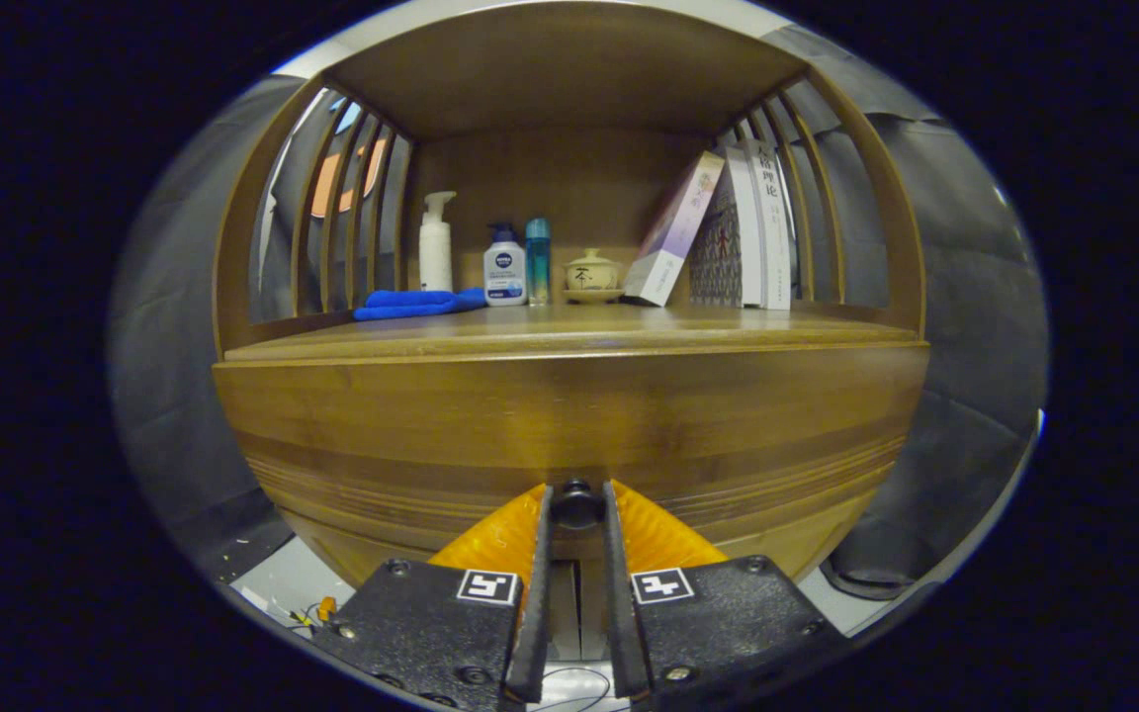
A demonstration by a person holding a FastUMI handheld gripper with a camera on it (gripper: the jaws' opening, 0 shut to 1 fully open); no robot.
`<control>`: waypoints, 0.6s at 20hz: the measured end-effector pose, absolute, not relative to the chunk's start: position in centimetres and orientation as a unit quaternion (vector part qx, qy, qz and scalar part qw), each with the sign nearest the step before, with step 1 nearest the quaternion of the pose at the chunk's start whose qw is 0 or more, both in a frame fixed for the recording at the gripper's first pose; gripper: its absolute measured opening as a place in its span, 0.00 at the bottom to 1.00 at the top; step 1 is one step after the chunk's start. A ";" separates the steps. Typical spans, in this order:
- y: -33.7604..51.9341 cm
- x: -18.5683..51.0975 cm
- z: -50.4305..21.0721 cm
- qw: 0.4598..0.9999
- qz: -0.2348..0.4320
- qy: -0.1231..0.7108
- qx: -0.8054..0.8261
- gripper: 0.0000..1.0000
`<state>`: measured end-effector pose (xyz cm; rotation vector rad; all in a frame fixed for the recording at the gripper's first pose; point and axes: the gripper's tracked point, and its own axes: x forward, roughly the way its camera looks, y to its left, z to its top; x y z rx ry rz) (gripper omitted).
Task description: Pull open the drawer, take out the items inside it, and place them on the countertop above the cabinet.
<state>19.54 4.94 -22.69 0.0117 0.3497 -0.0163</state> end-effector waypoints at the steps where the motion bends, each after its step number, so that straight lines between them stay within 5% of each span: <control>1: 5.0 19.5 -22.7 0.984 -0.004 0.175 0.005 0.29; 12: 4.5 15.0 -22.4 0.984 0.013 0.178 0.008 0.28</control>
